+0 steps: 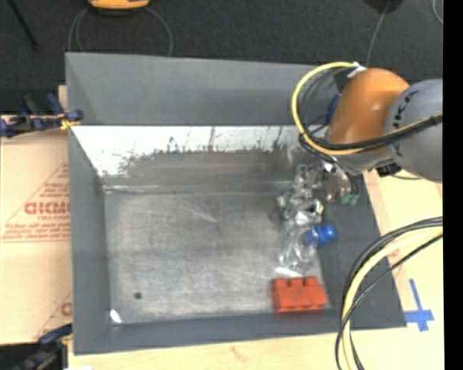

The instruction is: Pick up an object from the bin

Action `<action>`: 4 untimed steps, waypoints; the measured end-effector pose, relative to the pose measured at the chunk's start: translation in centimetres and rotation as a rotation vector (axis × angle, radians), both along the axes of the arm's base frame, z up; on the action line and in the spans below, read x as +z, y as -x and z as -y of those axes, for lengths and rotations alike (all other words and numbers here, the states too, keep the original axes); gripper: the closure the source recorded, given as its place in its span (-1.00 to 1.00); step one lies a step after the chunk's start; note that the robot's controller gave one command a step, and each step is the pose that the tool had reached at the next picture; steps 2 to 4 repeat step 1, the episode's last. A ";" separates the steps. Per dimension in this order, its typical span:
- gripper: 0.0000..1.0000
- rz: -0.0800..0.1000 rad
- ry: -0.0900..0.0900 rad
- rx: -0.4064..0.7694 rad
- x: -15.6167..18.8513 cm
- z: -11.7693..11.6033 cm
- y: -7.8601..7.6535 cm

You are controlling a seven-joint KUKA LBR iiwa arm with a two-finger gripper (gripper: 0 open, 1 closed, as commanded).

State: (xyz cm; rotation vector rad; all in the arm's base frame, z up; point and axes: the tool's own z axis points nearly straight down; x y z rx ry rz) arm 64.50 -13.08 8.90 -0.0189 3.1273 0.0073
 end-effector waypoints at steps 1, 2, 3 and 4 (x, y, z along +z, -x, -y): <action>1.00 -0.001 0.011 0.193 15.1 0.0 1.4; 1.00 -0.001 0.011 0.193 15.1 0.0 1.4; 1.00 -0.001 0.011 0.193 15.1 0.0 1.4; 1.00 -0.001 0.011 0.193 15.1 0.0 1.4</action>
Offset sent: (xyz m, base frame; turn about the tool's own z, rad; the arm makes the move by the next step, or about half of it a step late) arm -0.0166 0.0015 0.1453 -0.1950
